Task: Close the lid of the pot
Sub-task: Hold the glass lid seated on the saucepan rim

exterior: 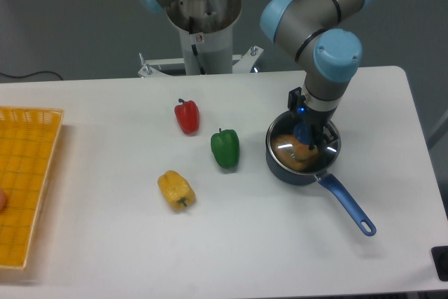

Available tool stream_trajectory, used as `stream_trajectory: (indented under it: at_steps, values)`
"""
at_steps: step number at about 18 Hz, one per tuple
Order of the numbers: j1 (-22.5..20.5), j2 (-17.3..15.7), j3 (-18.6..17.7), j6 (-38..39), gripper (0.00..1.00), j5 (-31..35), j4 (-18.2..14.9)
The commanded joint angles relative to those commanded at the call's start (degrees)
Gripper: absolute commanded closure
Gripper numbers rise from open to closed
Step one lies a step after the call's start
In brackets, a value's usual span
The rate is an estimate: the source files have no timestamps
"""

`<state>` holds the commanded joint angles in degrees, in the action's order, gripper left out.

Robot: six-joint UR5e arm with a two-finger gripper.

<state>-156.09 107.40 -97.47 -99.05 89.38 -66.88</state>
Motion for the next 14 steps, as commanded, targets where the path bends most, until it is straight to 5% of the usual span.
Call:
stream_trajectory:
  at_steps: [14]
  values:
    - [0.3, 0.1, -0.4, 0.2, 0.36, 0.0, 0.5]
